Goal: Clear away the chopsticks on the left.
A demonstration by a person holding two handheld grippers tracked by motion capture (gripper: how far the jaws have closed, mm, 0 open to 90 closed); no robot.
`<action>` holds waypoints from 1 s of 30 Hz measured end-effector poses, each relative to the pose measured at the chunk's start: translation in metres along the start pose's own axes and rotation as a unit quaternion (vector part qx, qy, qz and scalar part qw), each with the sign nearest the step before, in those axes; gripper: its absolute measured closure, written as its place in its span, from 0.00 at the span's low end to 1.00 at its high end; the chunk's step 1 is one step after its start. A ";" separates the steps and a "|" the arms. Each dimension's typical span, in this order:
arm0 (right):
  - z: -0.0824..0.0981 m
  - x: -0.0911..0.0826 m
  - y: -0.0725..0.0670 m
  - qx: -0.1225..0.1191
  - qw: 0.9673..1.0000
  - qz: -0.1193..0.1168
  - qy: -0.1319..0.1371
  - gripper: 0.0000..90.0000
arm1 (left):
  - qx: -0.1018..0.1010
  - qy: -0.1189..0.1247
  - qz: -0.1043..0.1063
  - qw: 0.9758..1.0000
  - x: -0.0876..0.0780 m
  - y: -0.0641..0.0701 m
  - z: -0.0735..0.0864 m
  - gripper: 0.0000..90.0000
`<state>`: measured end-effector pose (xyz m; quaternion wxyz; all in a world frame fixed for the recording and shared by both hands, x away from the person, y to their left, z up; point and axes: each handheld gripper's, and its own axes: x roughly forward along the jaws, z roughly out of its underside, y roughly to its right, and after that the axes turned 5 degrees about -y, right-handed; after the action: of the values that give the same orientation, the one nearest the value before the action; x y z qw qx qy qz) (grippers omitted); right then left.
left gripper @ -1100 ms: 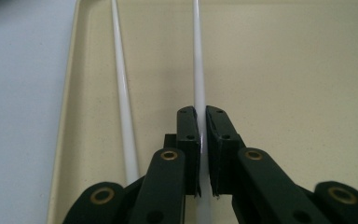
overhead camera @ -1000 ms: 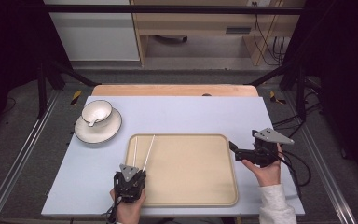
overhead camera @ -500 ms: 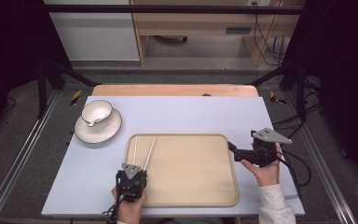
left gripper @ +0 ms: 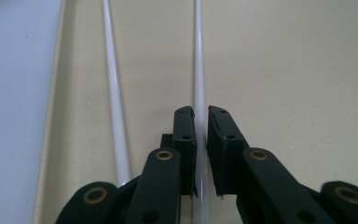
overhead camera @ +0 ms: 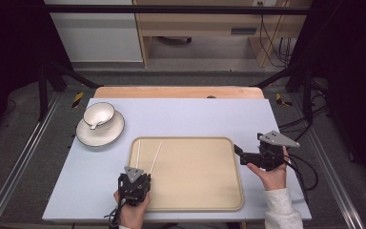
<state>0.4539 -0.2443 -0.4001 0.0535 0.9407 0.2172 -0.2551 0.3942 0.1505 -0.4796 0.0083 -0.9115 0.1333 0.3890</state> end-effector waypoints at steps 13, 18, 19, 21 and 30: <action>-0.001 -0.007 0.004 0.006 1.000 0.002 0.014 0.04 | 0.032 0.049 0.031 0.998 -0.022 -0.017 -0.023 0.72; -0.001 -0.011 0.006 0.010 1.000 0.002 0.022 0.03 | 0.070 0.072 0.058 0.993 -0.037 -0.036 -0.042 0.51; -0.001 -0.012 0.006 0.011 1.000 0.002 0.023 0.03 | 0.077 0.074 0.060 0.992 -0.040 -0.040 -0.045 0.49; -0.001 -0.014 0.008 0.013 1.000 0.003 0.027 0.03 | 0.080 0.081 0.068 0.991 -0.046 -0.049 -0.051 0.42; 0.000 -0.016 0.011 0.016 0.999 0.004 0.030 0.02 | 0.085 0.096 0.073 0.989 -0.057 -0.092 -0.047 0.25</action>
<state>0.4466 -0.2601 -0.3920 0.0329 0.9496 0.2104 -0.2300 0.4127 0.2472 -0.4140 0.0444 -0.9286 0.2320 0.2861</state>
